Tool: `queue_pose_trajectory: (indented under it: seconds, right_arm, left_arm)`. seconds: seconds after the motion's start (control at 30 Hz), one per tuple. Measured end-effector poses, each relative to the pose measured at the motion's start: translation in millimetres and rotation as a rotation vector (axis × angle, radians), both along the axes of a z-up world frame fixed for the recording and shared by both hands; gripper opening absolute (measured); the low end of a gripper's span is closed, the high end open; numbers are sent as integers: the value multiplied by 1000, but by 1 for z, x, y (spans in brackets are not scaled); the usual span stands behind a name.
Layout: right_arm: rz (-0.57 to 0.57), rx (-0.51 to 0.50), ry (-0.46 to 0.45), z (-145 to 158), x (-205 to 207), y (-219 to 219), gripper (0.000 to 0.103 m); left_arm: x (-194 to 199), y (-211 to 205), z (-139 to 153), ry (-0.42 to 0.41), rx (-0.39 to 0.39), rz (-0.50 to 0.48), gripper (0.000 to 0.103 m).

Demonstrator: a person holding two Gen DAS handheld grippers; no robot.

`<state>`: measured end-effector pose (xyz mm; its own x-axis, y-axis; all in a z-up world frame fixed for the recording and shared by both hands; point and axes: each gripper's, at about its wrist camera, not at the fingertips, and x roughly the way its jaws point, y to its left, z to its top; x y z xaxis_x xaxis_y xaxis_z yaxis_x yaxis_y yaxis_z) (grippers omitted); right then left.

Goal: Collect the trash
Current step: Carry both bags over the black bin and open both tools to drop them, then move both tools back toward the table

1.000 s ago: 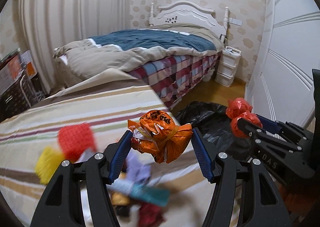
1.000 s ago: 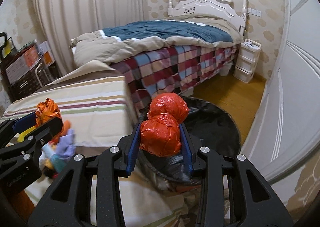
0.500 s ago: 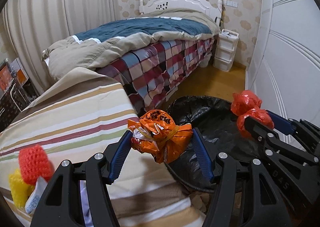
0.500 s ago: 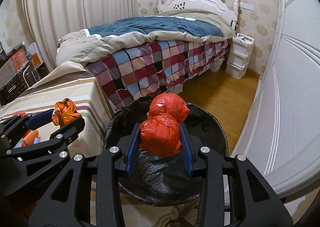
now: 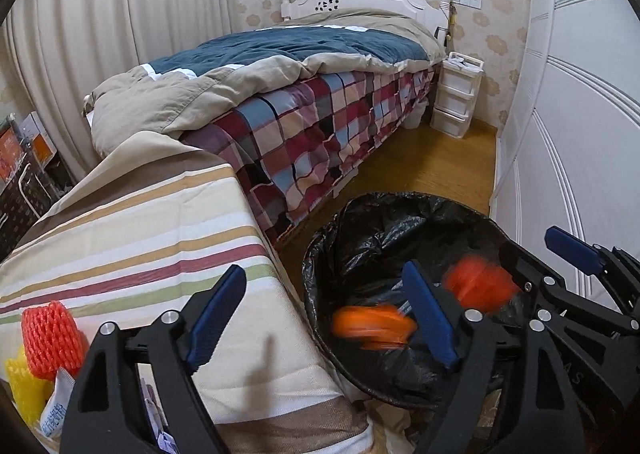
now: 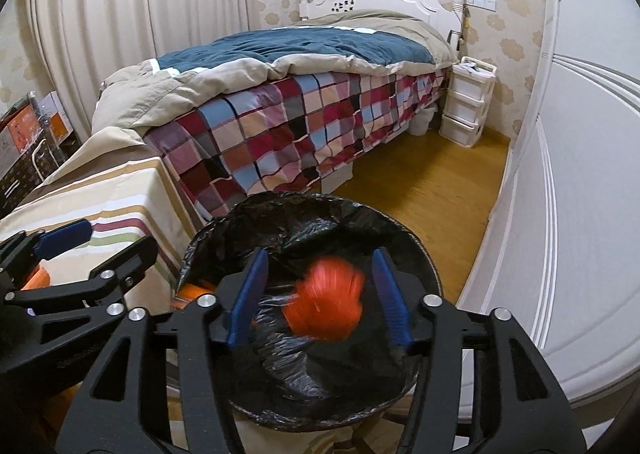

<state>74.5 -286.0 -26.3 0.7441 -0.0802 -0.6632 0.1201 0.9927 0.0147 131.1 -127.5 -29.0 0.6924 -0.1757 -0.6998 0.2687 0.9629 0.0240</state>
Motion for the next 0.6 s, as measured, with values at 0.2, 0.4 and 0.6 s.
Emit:
queue_pose_trajectory:
  seconds: [0.2,0.4,0.6]
  right_arm:
    - [-30,7,-9,4,-5,-5,59]
    - [-44,4,-25,11,-16,-1,68]
    - [-42,24,-32,17,-33,10,69]
  left_arm:
    - [-5,3,5,-10,7,18,85]
    - [-18,15,15,-30,6,33,86]
    - [-35,37,29,-42,-2,55,86]
